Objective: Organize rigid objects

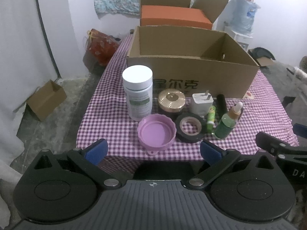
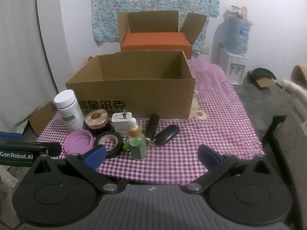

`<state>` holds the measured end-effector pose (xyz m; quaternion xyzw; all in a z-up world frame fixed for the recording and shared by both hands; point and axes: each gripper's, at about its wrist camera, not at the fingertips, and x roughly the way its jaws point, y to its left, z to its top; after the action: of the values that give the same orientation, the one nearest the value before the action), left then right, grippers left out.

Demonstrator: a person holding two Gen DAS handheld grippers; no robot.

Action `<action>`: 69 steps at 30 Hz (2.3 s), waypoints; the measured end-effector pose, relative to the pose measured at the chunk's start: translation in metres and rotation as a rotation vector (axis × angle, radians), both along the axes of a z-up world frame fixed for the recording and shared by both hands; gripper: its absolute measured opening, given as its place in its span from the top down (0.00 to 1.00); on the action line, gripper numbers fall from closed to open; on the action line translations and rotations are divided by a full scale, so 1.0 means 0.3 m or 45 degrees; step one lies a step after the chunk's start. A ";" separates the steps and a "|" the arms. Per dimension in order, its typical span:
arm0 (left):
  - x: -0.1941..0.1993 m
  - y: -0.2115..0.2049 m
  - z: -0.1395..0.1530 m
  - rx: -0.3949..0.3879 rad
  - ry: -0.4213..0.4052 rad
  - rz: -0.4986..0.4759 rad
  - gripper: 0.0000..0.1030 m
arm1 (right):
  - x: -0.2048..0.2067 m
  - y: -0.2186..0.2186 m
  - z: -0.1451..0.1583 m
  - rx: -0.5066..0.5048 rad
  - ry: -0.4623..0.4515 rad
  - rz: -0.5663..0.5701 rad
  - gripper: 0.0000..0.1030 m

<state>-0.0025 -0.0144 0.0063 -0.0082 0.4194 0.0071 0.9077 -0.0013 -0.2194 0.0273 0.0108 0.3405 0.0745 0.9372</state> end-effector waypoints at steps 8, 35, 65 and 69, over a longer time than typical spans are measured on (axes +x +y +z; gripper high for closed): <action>-0.001 -0.001 0.000 0.003 0.000 0.001 0.00 | -0.003 0.003 0.001 0.000 0.000 0.010 0.00; 0.001 0.000 -0.009 0.011 0.010 -0.006 0.00 | 0.006 0.002 -0.004 0.018 0.012 0.007 0.00; 0.091 -0.235 -0.025 -0.020 -0.188 -0.556 0.07 | 0.067 -0.229 -0.020 0.312 -0.125 -0.002 0.09; 0.107 -0.291 -0.059 0.015 -0.172 -0.666 0.19 | 0.115 -0.216 -0.045 0.377 -0.067 0.083 0.26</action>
<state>0.0298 -0.1016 -0.0113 0.1051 0.3457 -0.2257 0.9047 0.0331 -0.2841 0.0139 0.1360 0.3013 0.1547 0.9310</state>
